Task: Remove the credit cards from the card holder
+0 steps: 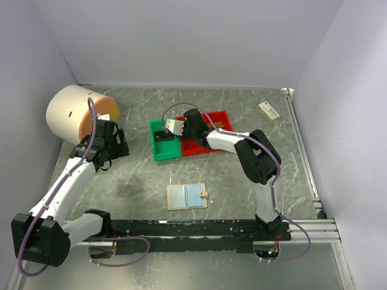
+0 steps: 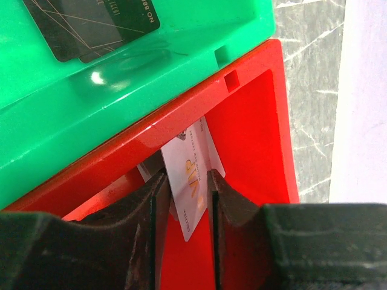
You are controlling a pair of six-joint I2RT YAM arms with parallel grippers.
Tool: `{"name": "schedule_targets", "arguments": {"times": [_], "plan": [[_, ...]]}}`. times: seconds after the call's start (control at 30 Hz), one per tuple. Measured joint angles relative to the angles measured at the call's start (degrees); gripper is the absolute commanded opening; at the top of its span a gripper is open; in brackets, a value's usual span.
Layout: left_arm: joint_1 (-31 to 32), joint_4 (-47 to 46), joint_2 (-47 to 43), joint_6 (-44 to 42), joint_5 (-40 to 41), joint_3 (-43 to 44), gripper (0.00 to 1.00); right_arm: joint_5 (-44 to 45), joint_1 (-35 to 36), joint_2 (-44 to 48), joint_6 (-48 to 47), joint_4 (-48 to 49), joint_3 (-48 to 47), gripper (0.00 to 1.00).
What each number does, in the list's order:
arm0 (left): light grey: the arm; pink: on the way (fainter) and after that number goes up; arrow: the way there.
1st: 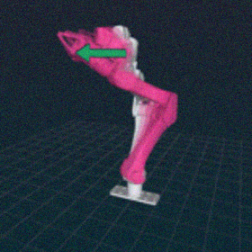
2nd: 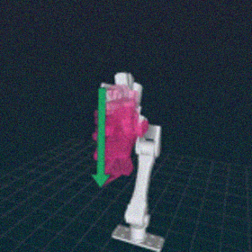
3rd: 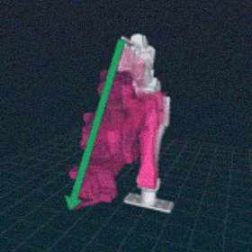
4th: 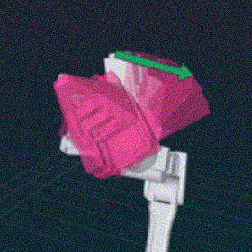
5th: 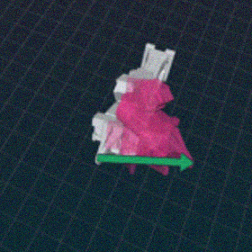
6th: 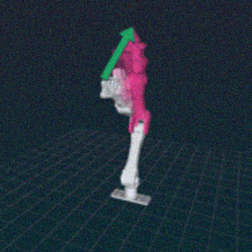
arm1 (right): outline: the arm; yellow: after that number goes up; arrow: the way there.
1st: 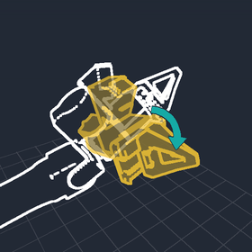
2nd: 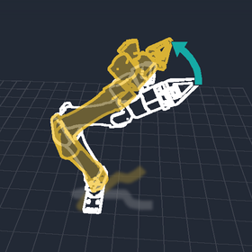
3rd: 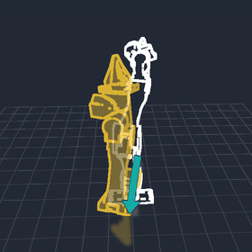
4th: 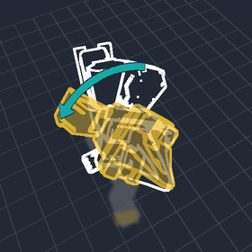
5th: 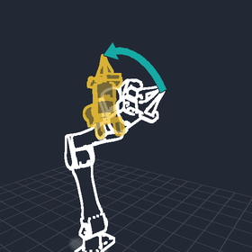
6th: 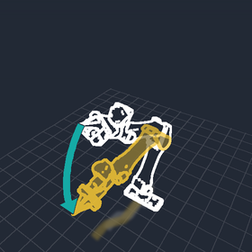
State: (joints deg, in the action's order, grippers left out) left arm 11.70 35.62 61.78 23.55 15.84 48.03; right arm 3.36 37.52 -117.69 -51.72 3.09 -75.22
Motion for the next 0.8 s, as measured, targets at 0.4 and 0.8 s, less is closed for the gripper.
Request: {"name": "schedule_targets", "arguments": {"times": [0.4,0.8], "plan": [[0.00,-0.02,0.94,-0.42,-1.01,0.00,0.92,-2.43,-1.05,0.11,0.44,-4.07,-1.29,0.36],[0.00,-0.02,1.84,-0.63,-1.55,0.00,0.92,-2.49,-1.25,0.11,1.60,-5.05,-1.60,0.36]]}}
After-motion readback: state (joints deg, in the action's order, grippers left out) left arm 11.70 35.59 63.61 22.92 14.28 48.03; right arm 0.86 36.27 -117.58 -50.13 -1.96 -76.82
